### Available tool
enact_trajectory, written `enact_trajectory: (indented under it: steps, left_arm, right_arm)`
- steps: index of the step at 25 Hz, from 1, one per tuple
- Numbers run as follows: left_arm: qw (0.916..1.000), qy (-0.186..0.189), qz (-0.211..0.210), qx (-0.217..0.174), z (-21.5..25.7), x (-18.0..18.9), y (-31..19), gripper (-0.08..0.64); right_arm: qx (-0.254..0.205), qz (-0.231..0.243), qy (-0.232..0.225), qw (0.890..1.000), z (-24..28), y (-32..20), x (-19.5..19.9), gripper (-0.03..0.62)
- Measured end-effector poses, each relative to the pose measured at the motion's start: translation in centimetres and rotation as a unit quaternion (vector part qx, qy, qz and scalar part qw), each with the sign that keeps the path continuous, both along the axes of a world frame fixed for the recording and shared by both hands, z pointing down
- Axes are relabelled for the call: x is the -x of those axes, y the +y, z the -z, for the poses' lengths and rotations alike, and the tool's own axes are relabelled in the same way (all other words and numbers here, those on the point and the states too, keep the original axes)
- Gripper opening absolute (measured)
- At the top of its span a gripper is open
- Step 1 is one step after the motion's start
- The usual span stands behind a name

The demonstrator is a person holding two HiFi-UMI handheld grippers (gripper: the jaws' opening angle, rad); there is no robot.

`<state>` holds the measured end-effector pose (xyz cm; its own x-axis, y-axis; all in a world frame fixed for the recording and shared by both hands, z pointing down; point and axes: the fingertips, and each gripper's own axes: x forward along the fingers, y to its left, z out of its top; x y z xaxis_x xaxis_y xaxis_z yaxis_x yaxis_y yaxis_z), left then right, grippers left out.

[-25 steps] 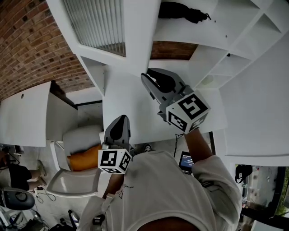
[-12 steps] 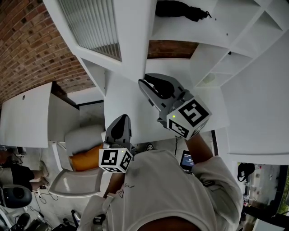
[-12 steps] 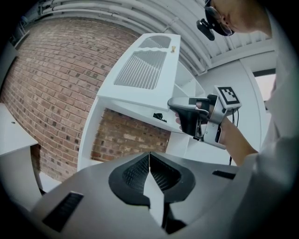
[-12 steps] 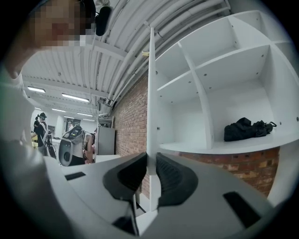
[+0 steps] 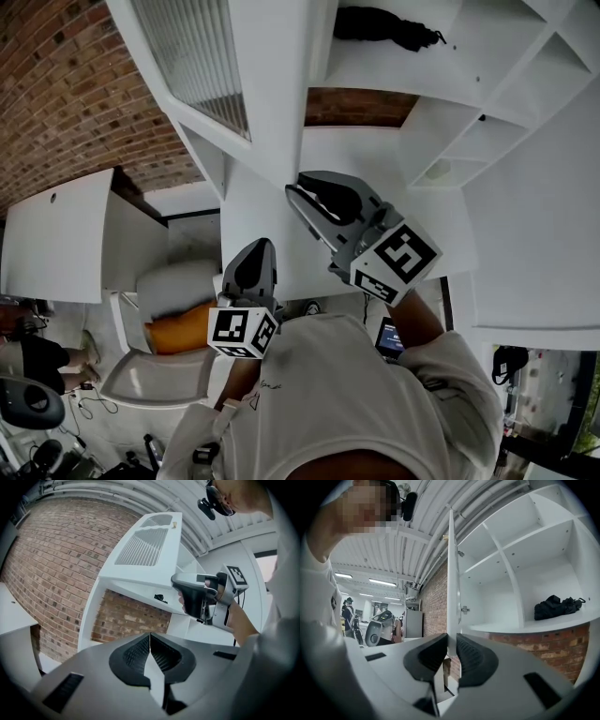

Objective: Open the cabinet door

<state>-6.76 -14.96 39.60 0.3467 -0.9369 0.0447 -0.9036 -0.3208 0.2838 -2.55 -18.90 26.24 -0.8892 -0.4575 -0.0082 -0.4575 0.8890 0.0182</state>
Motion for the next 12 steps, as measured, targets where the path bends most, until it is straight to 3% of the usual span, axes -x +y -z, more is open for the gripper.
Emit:
enact_trajectory:
  steps: [12]
  left_arm:
    - [0.9999,0.005,0.015,0.000,-0.1,0.7,1.0,0.017]
  right_arm:
    - [-0.002,0.048,-0.001,0.999,0.0,2.7,2.0,0.071]
